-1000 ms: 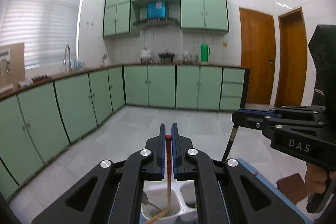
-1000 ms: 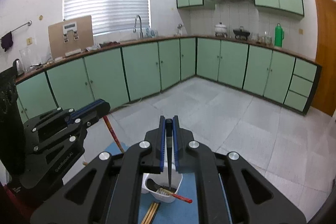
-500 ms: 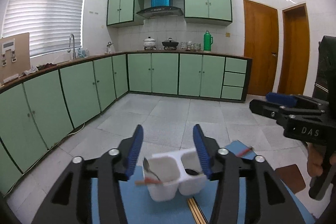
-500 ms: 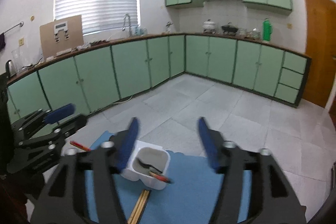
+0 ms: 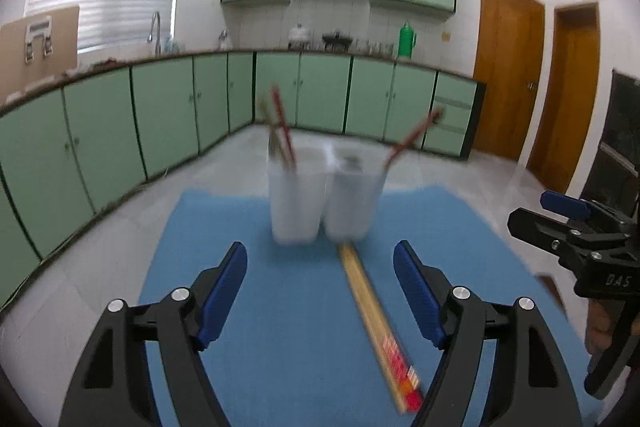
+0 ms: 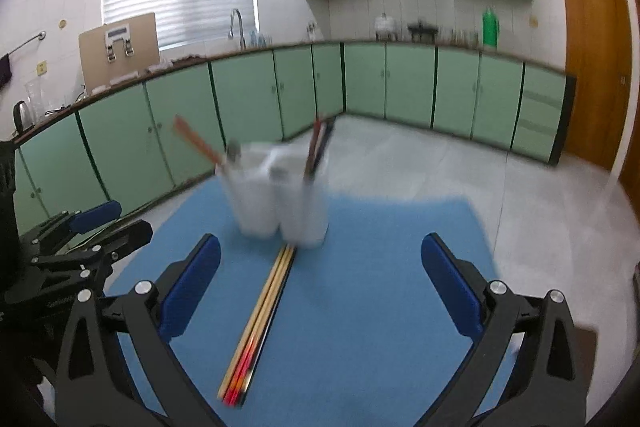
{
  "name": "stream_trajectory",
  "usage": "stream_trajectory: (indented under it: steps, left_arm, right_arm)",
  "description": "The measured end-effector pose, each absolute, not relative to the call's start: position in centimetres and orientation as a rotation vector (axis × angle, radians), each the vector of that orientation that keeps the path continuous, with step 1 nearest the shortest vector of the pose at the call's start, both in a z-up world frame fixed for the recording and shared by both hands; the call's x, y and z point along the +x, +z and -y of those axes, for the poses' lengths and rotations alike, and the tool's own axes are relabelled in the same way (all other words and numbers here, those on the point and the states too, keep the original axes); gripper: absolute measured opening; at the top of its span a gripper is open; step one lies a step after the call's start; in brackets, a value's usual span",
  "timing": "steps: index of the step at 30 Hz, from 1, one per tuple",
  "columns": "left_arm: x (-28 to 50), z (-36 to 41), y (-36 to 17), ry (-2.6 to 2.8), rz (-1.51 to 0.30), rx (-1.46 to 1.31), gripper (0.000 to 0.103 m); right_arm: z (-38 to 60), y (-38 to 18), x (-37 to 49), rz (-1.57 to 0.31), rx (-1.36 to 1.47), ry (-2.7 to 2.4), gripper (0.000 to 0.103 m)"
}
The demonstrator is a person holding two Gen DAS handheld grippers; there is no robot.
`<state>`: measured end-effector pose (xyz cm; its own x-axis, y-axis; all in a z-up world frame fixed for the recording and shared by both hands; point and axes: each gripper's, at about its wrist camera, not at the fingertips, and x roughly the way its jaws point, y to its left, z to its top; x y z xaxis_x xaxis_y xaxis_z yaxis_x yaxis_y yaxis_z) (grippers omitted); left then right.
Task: Organize utensils
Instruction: 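Open both grippers and move them back over the remaining chopsticks, then grasp a black chopstick with the right gripper while the left gripper grasps a wooden chopstick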
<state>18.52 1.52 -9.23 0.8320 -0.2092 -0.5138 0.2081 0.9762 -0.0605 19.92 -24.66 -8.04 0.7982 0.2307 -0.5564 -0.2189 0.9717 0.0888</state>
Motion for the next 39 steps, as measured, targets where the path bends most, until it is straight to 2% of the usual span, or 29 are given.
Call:
stream_trajectory:
  steps: [10,18,20,21,22,24,28,39]
  left_arm:
    - [17.1,-2.0,-16.4,-0.182,-0.738,0.018,0.074]
    - [16.7,-2.0,-18.4,-0.179,-0.819,0.028,0.074]
    - [16.6,-2.1,-18.4,-0.178,-0.827,0.028,0.074]
    - [16.5,-2.1,-18.5,-0.178,-0.829,0.028,0.074]
    - [16.5,-2.1,-18.5,-0.176,-0.832,0.028,0.074]
    - [16.5,-2.1,-18.5,-0.174,-0.837,0.029,0.074]
    - [16.5,-2.4,-18.6,-0.170,-0.843,0.023,0.074]
    - [16.8,-2.5,-18.8,-0.176,-0.855,0.014,0.074]
  right_arm:
    - [23.0,-15.7,17.4,-0.758,0.029,0.209,0.097]
    - [21.2,-18.7,16.0,-0.850,-0.015,0.236,0.097]
    - [20.8,-19.0,15.8,-0.869,-0.023,0.250,0.089]
    - [20.5,-19.2,15.7,-0.879,-0.032,0.258,0.080]
    - [20.2,-19.4,15.7,-0.892,-0.042,0.264,0.076]
    - [19.8,-19.6,15.5,-0.900,-0.049,0.268,0.075]
    - [19.0,-19.7,15.5,-0.917,-0.073,0.272,0.068]
    - [20.2,-19.4,15.7,-0.927,-0.061,0.223,0.064]
